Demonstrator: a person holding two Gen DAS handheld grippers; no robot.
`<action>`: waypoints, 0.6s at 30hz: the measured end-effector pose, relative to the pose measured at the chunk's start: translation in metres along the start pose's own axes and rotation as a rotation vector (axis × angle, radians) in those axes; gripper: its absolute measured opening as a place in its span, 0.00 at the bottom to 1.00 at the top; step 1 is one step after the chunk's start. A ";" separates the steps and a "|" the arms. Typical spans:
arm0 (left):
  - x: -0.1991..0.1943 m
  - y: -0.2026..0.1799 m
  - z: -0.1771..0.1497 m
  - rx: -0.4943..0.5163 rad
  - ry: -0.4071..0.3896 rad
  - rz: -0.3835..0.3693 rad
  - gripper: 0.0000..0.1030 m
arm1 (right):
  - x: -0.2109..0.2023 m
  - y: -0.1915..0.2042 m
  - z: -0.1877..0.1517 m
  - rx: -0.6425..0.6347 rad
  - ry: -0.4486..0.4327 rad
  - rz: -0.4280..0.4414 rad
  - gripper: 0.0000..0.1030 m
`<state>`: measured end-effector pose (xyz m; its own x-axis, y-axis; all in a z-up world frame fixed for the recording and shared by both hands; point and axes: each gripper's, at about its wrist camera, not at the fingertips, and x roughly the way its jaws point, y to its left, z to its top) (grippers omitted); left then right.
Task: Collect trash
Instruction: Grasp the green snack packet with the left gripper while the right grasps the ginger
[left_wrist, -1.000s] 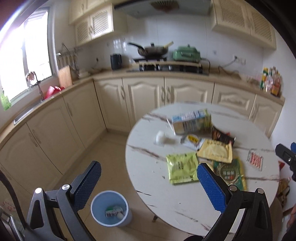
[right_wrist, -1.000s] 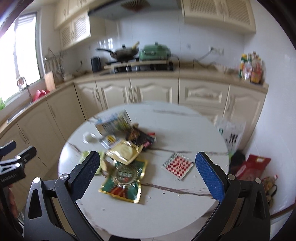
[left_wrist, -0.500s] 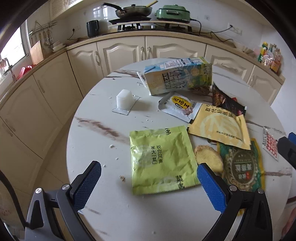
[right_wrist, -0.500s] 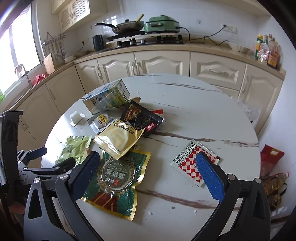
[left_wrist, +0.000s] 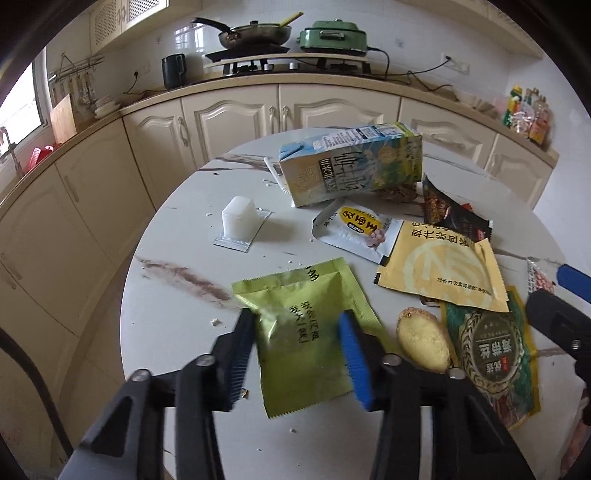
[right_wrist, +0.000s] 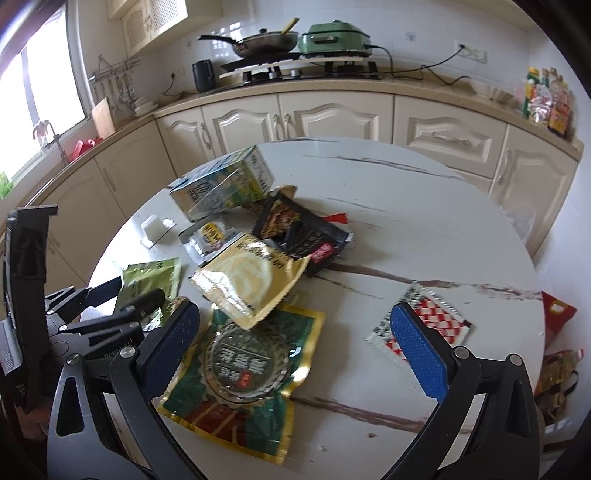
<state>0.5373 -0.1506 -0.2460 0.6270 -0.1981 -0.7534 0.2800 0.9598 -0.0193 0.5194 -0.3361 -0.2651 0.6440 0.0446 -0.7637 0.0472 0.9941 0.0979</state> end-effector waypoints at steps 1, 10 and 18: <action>-0.002 0.002 -0.002 0.003 -0.006 -0.006 0.30 | 0.002 0.005 0.000 -0.010 0.004 -0.001 1.00; -0.020 0.024 -0.017 -0.047 -0.019 -0.112 0.11 | 0.017 0.046 -0.006 -0.124 0.040 0.014 1.00; -0.046 0.058 -0.030 -0.124 -0.043 -0.208 0.09 | 0.039 0.082 -0.010 -0.223 0.083 0.032 0.66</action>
<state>0.5028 -0.0800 -0.2323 0.5960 -0.3998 -0.6964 0.3170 0.9139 -0.2535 0.5409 -0.2519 -0.2932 0.5769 0.0751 -0.8133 -0.1474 0.9890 -0.0133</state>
